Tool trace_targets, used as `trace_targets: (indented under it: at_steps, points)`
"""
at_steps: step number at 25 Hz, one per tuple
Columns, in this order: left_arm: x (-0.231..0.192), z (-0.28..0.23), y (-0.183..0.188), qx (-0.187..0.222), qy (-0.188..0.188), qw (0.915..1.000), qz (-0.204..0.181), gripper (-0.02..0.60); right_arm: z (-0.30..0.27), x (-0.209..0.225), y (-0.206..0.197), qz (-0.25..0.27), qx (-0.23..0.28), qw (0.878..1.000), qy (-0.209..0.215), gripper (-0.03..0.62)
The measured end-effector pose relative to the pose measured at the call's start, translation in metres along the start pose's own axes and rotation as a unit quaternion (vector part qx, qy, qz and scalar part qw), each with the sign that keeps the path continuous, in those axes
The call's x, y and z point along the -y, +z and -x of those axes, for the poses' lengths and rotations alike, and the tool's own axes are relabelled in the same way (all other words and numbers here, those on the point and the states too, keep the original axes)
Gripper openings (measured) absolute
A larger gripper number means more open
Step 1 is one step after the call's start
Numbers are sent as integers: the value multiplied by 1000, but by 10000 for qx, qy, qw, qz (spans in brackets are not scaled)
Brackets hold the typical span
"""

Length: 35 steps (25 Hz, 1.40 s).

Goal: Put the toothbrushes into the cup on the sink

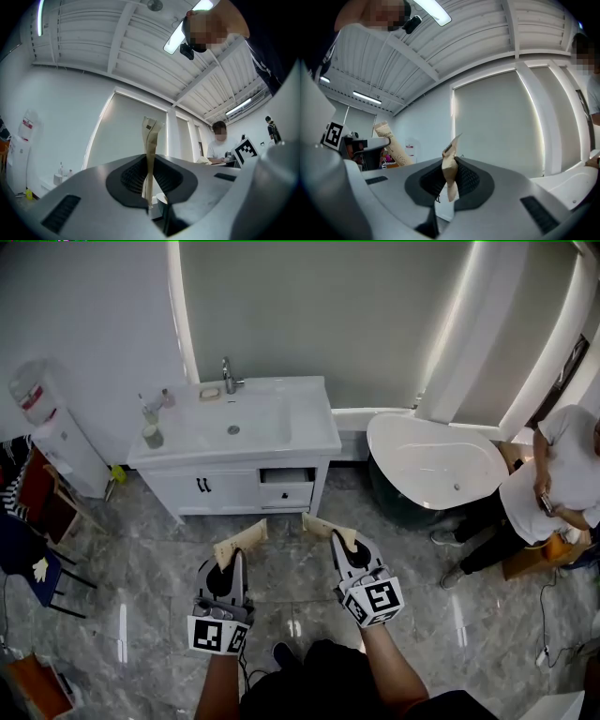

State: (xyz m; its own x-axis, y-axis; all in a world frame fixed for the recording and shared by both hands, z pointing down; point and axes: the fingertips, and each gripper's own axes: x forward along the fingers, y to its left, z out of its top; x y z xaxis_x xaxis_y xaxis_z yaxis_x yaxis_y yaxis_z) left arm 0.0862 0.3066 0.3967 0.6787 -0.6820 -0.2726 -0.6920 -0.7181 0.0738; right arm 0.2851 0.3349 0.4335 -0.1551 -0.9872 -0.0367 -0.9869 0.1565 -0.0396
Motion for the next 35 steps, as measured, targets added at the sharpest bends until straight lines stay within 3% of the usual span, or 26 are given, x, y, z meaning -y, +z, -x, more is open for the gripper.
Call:
trace_targets:
  at_steps: [5, 16, 28, 35]
  points:
    - [-21, 3, 0, -33, -29, 10000, 1, 55, -8, -5, -6, -192, 27, 9998, -54, 48]
    - [-71, -48, -17, 4, 67, 10000, -21, 55, -81, 9, -16, 103, 35, 9997, 200, 48]
    - [-140, -207, -68, -93, 220, 9996, -127, 55, -242, 107, -25, 166, 43, 9989, 436, 48]
    - [-180, -318, -77, 4, 470, 9988, -142, 55, -344, 174, -11, 79, -38, 9977, 669, 48]
